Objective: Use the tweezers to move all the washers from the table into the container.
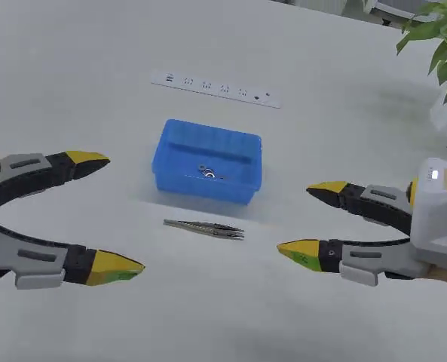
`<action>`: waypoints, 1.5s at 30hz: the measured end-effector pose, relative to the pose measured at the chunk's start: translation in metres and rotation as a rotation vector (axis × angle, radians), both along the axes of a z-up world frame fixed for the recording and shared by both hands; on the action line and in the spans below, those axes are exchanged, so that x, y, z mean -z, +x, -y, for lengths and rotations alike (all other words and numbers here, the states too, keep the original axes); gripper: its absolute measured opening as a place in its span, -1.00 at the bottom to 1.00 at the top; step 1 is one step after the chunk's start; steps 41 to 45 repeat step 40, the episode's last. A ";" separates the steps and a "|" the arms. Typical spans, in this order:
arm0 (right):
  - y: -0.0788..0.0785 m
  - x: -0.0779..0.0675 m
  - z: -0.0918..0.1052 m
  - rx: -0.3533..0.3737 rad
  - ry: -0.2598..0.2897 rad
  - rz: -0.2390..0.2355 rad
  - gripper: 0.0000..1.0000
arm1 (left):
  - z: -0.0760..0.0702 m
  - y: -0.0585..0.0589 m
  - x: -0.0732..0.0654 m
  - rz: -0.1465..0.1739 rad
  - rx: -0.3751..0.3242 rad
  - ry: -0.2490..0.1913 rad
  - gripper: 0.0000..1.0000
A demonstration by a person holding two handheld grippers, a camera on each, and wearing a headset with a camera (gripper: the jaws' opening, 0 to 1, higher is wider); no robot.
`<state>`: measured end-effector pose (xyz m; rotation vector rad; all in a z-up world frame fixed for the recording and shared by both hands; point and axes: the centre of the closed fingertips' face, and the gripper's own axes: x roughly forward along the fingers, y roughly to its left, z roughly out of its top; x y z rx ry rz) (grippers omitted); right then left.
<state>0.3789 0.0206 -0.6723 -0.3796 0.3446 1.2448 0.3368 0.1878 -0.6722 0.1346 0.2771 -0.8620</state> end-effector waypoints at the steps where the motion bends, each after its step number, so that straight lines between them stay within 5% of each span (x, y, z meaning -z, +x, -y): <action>1: 0.000 -0.004 0.000 0.008 0.011 0.008 0.29 | 0.000 0.002 -0.003 0.002 -0.004 -0.005 0.99; 5: -0.006 -0.021 -0.006 0.013 0.095 0.029 0.56 | 0.003 0.006 -0.013 0.015 -0.013 -0.010 0.99; 7: -0.014 -0.030 -0.011 0.026 0.182 -0.037 0.87 | 0.005 0.007 -0.019 0.026 -0.017 -0.007 0.99; 8: -0.014 -0.030 -0.009 0.027 0.166 -0.013 0.97 | 0.007 0.007 -0.024 0.039 -0.017 -0.010 0.99; 10: -0.017 -0.023 -0.006 0.013 0.111 0.008 1.00 | 0.010 0.005 -0.030 0.045 -0.016 -0.018 0.99; 14: -0.018 -0.019 -0.002 0.028 0.101 0.002 1.00 | 0.014 -0.001 -0.044 0.028 0.009 -0.080 1.00; 33: -0.024 -0.036 0.009 0.073 0.143 0.011 0.97 | 0.001 -0.016 -0.065 0.062 -0.039 -0.055 0.99; 37: -0.023 -0.044 0.010 0.096 0.176 0.016 0.95 | -0.003 -0.018 -0.076 0.075 -0.071 -0.118 0.99; 45: -0.023 -0.046 0.011 0.107 0.182 0.018 0.94 | -0.003 -0.021 -0.073 0.082 -0.065 -0.090 0.99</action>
